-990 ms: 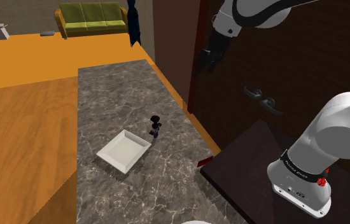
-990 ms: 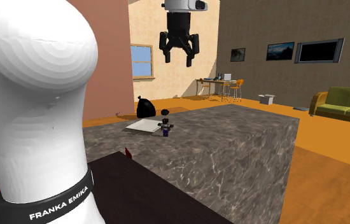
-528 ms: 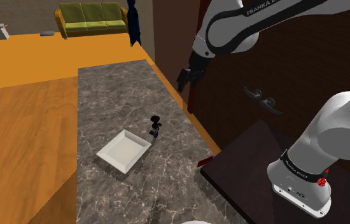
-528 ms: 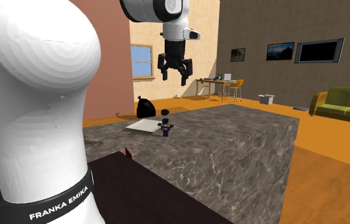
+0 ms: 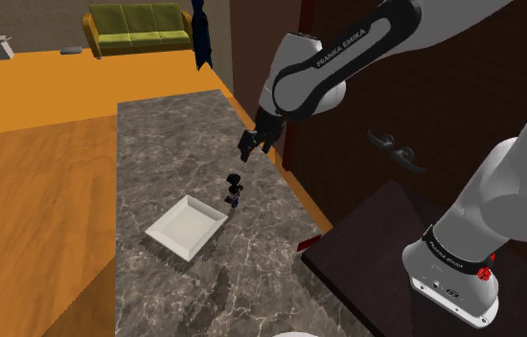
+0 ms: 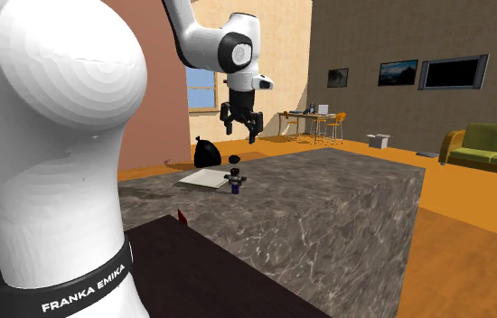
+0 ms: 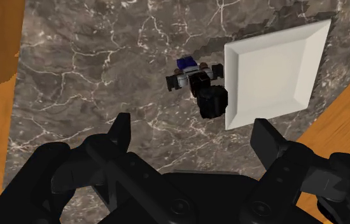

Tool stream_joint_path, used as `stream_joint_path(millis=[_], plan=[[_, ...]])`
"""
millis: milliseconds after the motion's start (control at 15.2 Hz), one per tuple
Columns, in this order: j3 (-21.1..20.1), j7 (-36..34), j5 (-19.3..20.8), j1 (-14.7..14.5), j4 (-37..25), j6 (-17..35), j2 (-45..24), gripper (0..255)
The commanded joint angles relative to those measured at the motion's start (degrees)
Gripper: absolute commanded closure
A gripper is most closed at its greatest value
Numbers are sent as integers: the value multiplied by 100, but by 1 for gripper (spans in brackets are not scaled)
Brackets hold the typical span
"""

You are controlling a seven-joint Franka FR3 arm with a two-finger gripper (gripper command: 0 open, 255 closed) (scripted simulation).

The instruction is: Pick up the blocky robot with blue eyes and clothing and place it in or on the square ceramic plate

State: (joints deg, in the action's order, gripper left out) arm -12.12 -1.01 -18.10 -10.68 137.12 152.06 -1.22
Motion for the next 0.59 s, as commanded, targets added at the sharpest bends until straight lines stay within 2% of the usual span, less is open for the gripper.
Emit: stream_joint_path(millis=[0,264,528], plan=[[-67,-93,18,-76,-175,278,-423,0],[-120,-319,157,-260,-674,707,-1302,0],[-111,-350,198,-318,-794,907,-1613,0]])
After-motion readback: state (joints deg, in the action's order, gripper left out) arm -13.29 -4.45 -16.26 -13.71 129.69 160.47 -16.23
